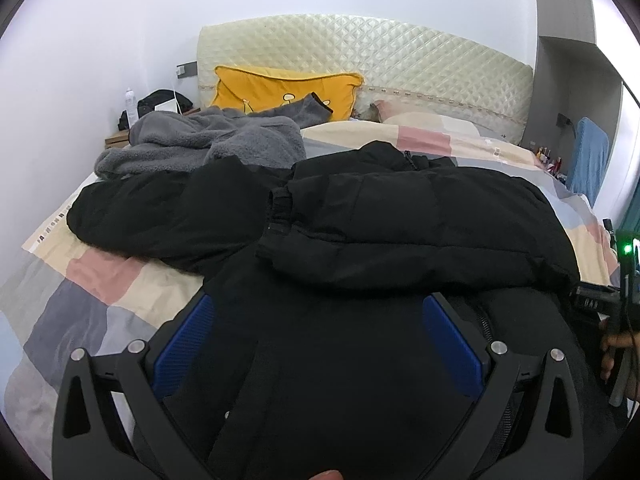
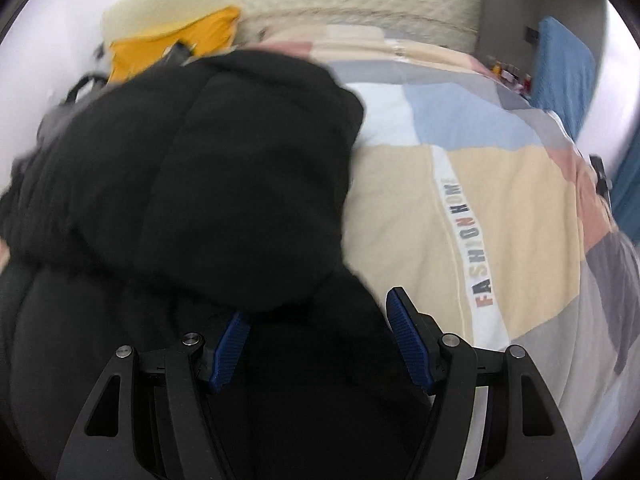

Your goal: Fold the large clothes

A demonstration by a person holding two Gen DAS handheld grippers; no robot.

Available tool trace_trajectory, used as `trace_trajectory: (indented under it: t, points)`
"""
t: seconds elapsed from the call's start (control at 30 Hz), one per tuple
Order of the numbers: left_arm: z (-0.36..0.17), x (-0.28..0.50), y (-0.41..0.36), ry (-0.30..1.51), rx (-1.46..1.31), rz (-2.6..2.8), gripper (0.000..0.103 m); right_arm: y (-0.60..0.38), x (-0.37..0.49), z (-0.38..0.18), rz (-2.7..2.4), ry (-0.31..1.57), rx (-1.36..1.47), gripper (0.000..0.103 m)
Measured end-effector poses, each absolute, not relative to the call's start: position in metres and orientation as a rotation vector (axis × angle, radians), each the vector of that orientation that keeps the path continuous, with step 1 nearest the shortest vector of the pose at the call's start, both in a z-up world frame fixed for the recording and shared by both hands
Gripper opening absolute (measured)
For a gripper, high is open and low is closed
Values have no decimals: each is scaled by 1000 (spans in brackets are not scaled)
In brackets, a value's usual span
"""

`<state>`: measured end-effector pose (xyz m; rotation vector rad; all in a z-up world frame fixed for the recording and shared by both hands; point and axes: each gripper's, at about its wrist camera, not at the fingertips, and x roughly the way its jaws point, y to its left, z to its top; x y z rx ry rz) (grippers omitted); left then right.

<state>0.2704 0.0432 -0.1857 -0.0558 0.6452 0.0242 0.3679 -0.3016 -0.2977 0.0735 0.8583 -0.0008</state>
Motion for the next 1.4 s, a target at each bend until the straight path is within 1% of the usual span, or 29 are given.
trace_trajectory:
  t: [0.2,0.33,0.57,0.7,0.8,0.97,1.17,1.23,1.4]
  points:
    - [-189,275,41,656,-53,14,103,-318,369,-292,-15,814,145,67]
    - [-189,273,39,651,-44,2,103,-329,370,-294,-34,827,203,67]
    - [-182,266,33,615,-8,-14,103,-304,355,-265,-10,786,138,67]
    - [-171,253,31,601,-16,-43,103,-296,337,-249,-22,791,148,67]
    - [-164,240,31,600,-52,-80,103,-295,315,-230,-40,742,198,68]
    - [-157,223,26,570,-25,-92,103,-283,273,-201,-6,654,266,69]
    - [-146,201,33,552,-49,-135,103,-245,212,-174,40,554,147,69]
    - [-142,191,37,540,-50,-142,103,-238,196,-166,77,517,147,69]
    - [-138,177,42,529,-46,-117,103,-230,157,-157,98,442,146,73]
